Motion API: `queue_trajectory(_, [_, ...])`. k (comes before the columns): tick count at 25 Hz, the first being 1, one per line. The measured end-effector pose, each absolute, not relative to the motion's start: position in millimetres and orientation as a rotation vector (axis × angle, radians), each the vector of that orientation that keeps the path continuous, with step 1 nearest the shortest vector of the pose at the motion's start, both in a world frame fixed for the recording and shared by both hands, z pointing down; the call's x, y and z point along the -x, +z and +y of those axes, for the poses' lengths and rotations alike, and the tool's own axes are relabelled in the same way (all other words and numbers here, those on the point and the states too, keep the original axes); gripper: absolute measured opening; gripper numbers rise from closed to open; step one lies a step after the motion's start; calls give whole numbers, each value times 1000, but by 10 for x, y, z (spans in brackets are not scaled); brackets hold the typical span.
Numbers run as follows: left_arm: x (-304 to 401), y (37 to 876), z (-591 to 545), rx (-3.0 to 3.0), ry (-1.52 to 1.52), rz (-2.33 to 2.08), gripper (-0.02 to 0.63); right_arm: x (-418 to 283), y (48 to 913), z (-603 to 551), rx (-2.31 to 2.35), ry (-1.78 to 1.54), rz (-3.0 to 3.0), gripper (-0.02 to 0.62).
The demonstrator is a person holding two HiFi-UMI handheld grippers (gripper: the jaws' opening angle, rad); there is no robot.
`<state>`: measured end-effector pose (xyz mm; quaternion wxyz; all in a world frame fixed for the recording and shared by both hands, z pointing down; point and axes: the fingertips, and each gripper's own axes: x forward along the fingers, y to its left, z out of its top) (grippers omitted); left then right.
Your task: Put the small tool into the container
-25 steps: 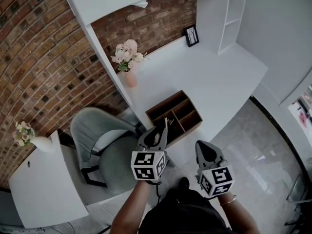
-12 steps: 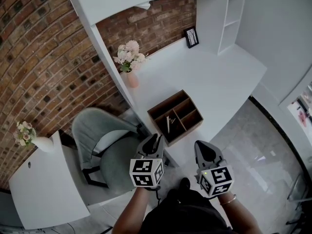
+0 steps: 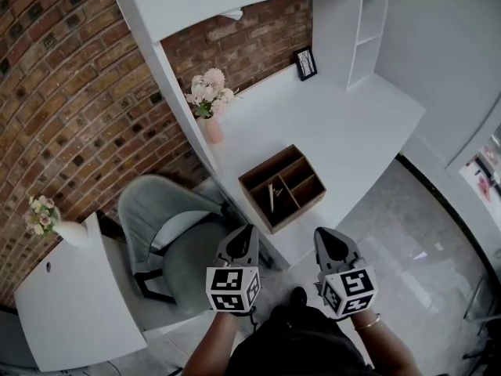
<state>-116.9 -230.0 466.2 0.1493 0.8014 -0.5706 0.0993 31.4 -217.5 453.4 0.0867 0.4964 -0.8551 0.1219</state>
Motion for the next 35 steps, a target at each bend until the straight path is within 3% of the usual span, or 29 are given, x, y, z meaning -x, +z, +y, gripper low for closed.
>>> queue_trajectory(35, [1211, 4626, -2123, -2299, 256, -1638, 9, -364, 4509, -2096, -1462, 334, -2537, 3])
